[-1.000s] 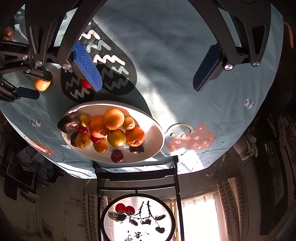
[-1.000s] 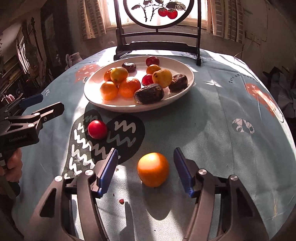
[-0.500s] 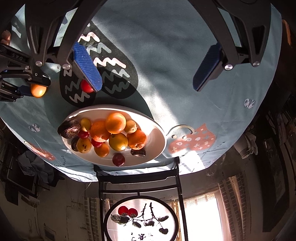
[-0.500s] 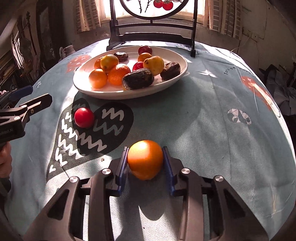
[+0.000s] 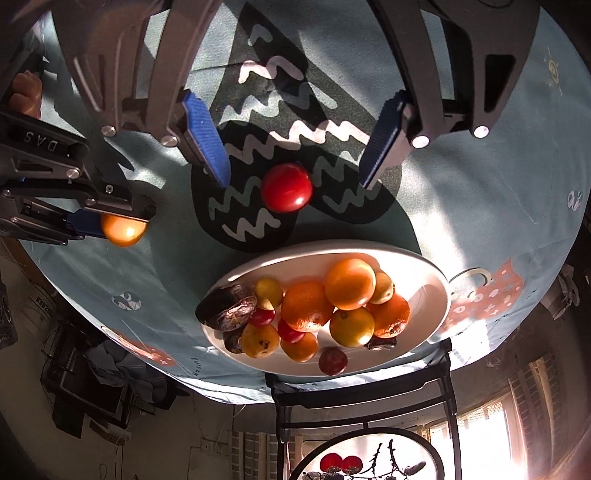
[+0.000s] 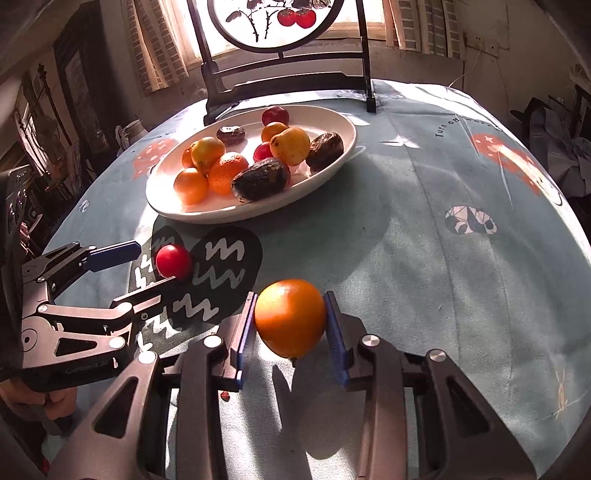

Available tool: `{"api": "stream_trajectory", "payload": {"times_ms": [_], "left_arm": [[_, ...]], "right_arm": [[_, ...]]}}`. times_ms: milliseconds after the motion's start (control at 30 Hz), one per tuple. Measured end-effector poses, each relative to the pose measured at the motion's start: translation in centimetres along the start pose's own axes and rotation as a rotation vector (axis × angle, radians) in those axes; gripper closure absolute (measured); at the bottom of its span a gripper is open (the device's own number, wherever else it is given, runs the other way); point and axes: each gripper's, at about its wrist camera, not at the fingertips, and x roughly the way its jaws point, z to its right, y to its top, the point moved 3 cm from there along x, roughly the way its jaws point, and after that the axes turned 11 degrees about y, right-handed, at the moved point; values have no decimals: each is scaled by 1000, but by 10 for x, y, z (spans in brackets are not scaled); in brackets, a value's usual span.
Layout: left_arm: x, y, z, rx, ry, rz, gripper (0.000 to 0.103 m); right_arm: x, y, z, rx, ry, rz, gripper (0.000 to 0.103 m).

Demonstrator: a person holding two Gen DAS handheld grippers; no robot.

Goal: Organize fruits
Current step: 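Grasp an orange with the right gripper while the left gripper grasps a red tomato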

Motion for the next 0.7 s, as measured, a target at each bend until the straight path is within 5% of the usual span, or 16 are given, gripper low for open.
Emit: {"api": "stream_trajectory", "payload": {"times_ms": [200,333,567,700], "left_arm": [[7,6,9,16,30,2,34],[15,7,12,20,30,-31,52],[19,6,12,21,35,-35,53],[15,5,15,31,29,-22,65]], "right_arm": [[-1,-1,0,4,4,3,68],[-1,0,1,7,5,5,68],[-1,-1,1,5,1,3,68],[0,-1,1,5,3,2,68]]}}
